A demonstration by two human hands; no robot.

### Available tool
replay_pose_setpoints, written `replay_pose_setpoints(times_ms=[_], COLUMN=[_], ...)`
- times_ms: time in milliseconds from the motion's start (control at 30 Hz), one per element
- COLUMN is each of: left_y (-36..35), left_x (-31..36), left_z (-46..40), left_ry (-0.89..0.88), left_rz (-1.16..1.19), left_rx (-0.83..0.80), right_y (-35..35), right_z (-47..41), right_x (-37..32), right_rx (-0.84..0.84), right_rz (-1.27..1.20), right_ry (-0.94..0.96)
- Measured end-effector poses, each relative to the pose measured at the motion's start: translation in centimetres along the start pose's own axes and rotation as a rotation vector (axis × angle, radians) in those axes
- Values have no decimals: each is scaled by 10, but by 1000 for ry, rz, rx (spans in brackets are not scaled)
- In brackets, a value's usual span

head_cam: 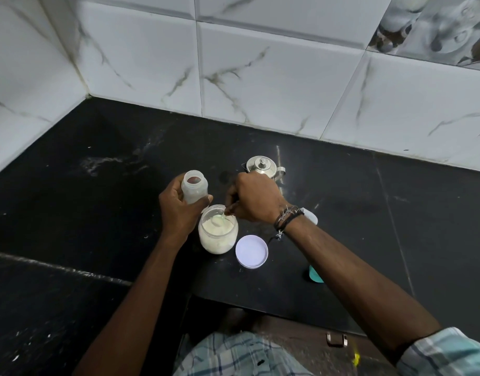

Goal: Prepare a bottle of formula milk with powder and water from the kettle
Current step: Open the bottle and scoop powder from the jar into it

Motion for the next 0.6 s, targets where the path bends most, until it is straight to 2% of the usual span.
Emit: replay_pose_setpoints(times_ms=[367,600], left_y=[-1,-2], left_x=[-2,-2], left_z=[1,1], left_ry=[5,13], left_rz=[-24,-17], left_rx=[-1,-10], right_y=[-2,0], right_z=[6,5], right_x=[3,15], right_rx=[-31,-10], right_rz=[72,-47], right_ry=[11,-30])
Point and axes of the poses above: each hand's wrist, its own z-axis away from the middle knuckle, its own y-axis out of the back of the hand, x = y × z, the point moved 9 cm from there along -z, towards the middle knuckle, and after that the axes turned 5 degrees about y, right-handed, at the moved point
